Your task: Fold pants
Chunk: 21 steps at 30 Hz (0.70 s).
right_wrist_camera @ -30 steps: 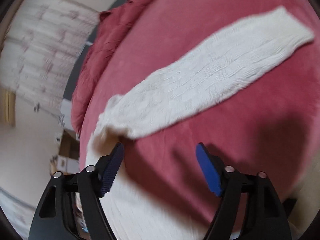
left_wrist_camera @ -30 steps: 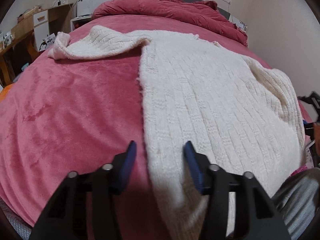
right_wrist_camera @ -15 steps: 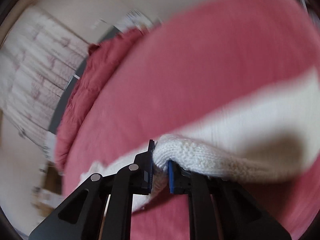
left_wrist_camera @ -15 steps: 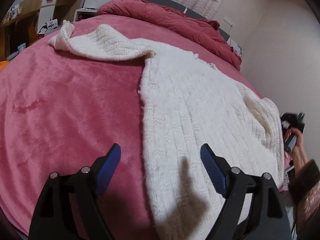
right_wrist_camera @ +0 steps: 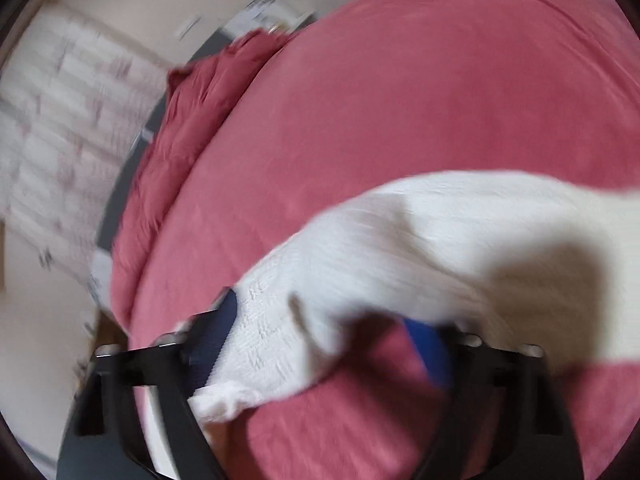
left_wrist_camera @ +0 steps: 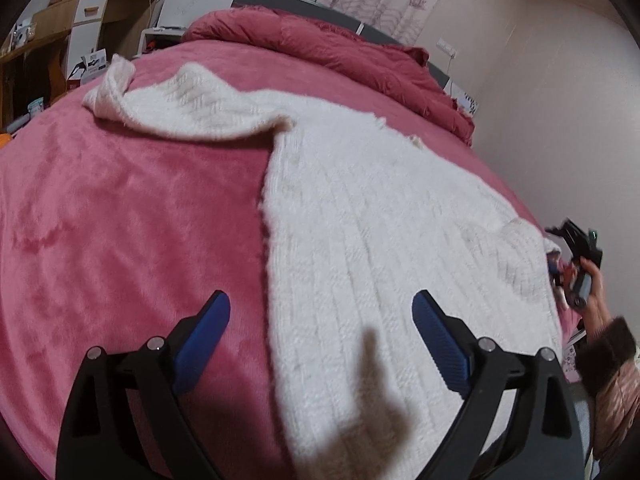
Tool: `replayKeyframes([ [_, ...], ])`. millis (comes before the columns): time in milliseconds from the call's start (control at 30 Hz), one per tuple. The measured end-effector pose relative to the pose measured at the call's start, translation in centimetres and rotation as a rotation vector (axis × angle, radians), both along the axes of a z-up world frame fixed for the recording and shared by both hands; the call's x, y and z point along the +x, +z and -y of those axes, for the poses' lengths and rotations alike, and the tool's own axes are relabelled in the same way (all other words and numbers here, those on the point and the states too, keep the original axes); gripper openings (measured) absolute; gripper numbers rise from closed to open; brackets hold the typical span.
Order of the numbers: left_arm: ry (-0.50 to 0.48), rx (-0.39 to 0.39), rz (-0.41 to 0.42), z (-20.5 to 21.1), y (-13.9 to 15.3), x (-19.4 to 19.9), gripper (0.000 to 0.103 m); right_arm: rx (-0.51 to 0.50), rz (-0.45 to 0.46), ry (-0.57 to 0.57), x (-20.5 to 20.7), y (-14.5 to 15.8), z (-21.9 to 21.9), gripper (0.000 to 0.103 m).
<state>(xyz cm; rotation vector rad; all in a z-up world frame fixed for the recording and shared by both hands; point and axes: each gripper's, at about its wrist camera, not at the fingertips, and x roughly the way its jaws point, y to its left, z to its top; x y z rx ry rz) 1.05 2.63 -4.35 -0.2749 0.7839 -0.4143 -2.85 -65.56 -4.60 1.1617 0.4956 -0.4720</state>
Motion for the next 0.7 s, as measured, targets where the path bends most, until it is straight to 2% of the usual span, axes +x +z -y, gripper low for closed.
replayKeyframes([
  [100, 0.013, -0.025, -0.005, -0.4, 0.2, 0.5, 0.094, 0.144, 0.092, -0.094, -2.4, -1.6, 2.3, 0.084],
  [200, 0.024, -0.035, -0.018, -0.7, 0.1, 0.9, 0.094, 0.235, 0.165, -0.203, -4.2, -3.5, 4.7, 0.070],
  [233, 0.029, -0.033, -0.018, -0.8, 0.1, 0.8, 0.094, 0.234, 0.171, -0.236, -4.4, -3.8, 5.4, 0.054],
  [267, 0.033, -0.032, -0.016, -0.9, 0.2, 0.8, 0.094, 0.227, 0.149, -0.249, -4.4, -4.0, 6.1, 0.030],
  [333, 0.041, -0.024, -0.012, -1.0, 0.4, 0.8, 0.094, 0.217, 0.085, -0.222, -3.2, -3.4, 7.5, 0.013],
  [367, 0.042, -0.018, -0.012, -1.0, 0.4, 0.9, 0.094, 0.166, 0.075, -0.203, -2.7, -1.9, 8.3, 0.008],
  [433, 0.045, -0.002, -0.009, -1.0, 0.4, 1.1, 0.094, 0.038, 0.097, -0.174, -1.3, 1.8, 8.8, 0.006],
  [500, 0.053, 0.015, -0.008, -0.9, 0.3, 1.3, 0.094, -0.184, 0.134, -0.144, -0.6, 7.2, 8.9, 0.006],
  [567, 0.055, 0.020, -0.025, -0.9, 0.1, 1.6, 0.094, -0.322, 0.154, -0.147, 0.6, 10.3, 8.9, 0.004],
  [600, 0.059, 0.019, -0.032, -0.9, -0.1, 1.8, 0.094, -0.355, 0.138, -0.155, 1.1, 10.9, 9.2, 0.004],
  [633, 0.061, 0.021, -0.036, -0.8, -0.1, 1.9, 0.094, -0.381, 0.083, -0.169, 1.9, 11.0, 9.7, 0.004],
  [700, 0.059, 0.026, -0.041, -0.7, -0.2, 2.1, 0.094, -0.383, -0.047, -0.184, 2.7, 9.2, 10.4, 0.004],
])
